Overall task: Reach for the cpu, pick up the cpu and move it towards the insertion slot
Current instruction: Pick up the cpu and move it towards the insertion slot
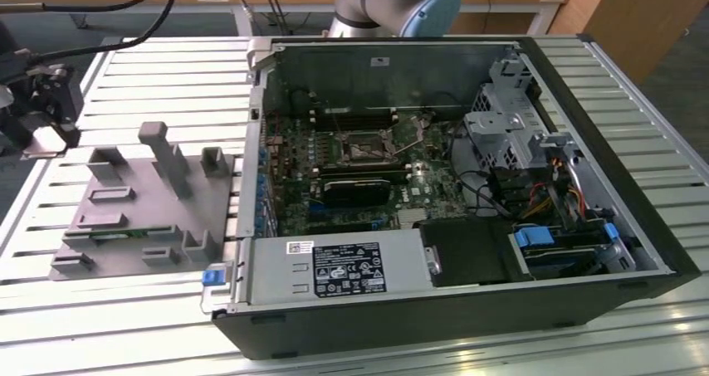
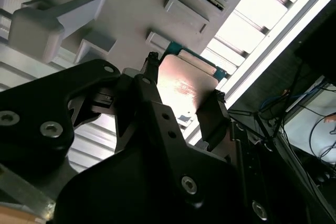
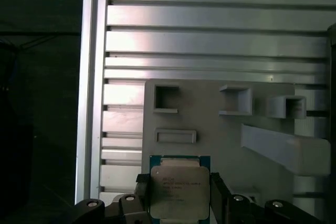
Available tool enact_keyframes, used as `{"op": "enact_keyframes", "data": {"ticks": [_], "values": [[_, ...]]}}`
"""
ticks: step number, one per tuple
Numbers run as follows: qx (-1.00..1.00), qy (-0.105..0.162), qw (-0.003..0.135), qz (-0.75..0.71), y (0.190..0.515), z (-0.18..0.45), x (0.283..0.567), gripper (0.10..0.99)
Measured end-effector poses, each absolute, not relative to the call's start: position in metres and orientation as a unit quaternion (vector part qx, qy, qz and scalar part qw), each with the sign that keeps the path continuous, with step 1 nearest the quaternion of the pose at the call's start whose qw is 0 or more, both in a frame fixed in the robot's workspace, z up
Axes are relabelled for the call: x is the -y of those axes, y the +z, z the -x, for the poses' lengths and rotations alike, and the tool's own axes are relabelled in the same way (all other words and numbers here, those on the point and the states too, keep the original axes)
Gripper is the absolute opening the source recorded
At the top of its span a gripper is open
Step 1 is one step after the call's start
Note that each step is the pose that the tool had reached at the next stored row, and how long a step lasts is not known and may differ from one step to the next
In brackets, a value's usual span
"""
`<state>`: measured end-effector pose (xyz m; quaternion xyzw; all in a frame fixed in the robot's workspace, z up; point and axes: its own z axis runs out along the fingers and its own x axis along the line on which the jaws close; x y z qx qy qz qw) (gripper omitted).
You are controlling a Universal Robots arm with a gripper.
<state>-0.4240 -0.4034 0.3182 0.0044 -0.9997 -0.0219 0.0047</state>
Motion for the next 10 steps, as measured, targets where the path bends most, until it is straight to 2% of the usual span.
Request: {"op": "enact_keyframes", "data": {"ticks": [10], "values": [[1.0,-0.022,0.005,-0.004,0.334,0.424,0.403,0.541]]}}
